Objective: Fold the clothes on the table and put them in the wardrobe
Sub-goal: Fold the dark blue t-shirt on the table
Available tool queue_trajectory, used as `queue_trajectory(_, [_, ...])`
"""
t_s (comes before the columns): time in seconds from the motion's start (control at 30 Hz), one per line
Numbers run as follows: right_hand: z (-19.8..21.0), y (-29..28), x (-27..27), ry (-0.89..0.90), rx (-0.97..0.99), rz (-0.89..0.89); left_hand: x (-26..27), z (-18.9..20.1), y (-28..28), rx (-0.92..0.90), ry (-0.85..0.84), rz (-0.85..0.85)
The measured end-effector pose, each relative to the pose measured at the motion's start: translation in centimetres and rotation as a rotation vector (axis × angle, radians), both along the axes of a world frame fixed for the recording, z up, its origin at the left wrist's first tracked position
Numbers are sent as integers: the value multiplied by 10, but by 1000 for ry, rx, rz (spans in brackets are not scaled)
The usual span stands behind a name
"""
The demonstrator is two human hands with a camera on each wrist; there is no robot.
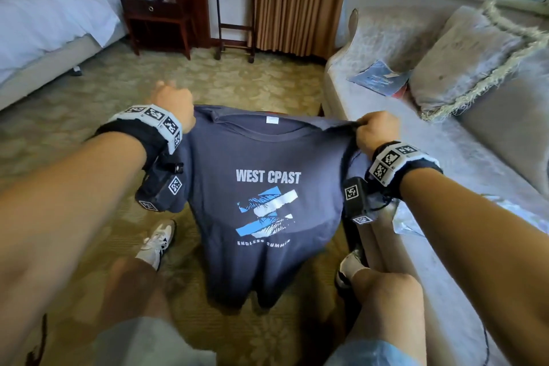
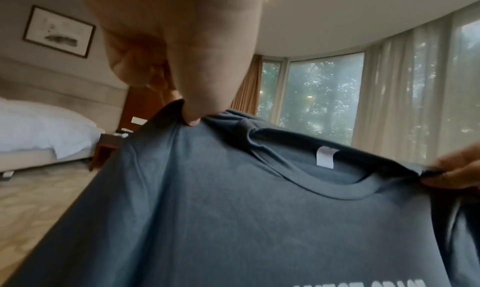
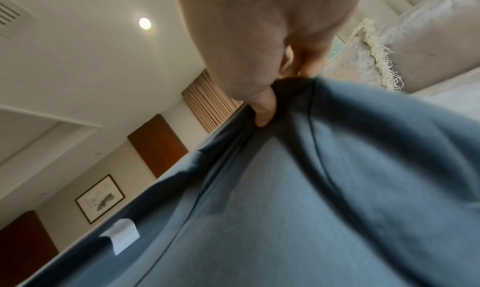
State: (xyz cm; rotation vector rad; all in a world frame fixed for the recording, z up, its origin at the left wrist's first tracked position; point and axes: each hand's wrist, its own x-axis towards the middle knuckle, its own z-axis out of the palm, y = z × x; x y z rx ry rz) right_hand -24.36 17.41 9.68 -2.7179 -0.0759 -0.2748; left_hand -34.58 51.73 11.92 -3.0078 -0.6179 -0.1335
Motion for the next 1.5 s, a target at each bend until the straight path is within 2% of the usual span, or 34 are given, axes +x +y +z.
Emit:
queue_trajectory(0.1, [-8,-1,23,4,-31,-93,26,-9,8,-74,12,70])
queue_trajectory(0.23, [-19,6,62,122,138,-178,70,-27,15,-286,-25,176])
queue_trajectory(0.33, [-36,13,94,185,267,-194,103,-47,15,-489,-170,215])
queue_trajectory(0.47, [-64,27,138,204,305,-237,143,-74,19,-432,-194,222])
queue_trajectory(0.6, [-100,49,178,184,341,-199,187,-113,38,-429,-98,221])
queue_trajectory(0.73, [-143,75,216,294,331,-118,223,-153,56,-540,-36,303])
queue_trajectory(0.8, [-168,87,226,325,343,-81,236,-175,59,-585,-14,271])
queue_trajectory(0.93, [-200,105,236,209,157,-121,251,-198,68,-575,40,168])
queue_trajectory(1.0, [-204,109,242,243,91,-121,258,-206,78,-582,94,173])
queue_trajectory(1.1, [-202,105,247,399,-12,-86,261,-208,84,-612,175,192])
queue_trajectory(1.17, [-198,104,247,452,-24,-66,260,-208,84,-612,162,174])
queue_trajectory(1.2, [-194,104,246,467,-16,-60,259,-208,85,-645,113,162])
queue_trajectory(1.27, [-186,103,243,470,20,-66,256,-206,91,-808,-95,190])
queue_trajectory(1.33, [-175,103,240,433,40,-72,247,-198,104,-928,-286,333])
queue_trajectory(1.37, [-168,104,238,411,33,-59,239,-193,112,-955,-312,413])
queue_trajectory(1.43, [-157,116,233,387,18,0,219,-189,131,-987,-247,494])
queue_trajectory(1.5, [-150,139,226,392,12,65,196,-183,135,-1049,-96,559])
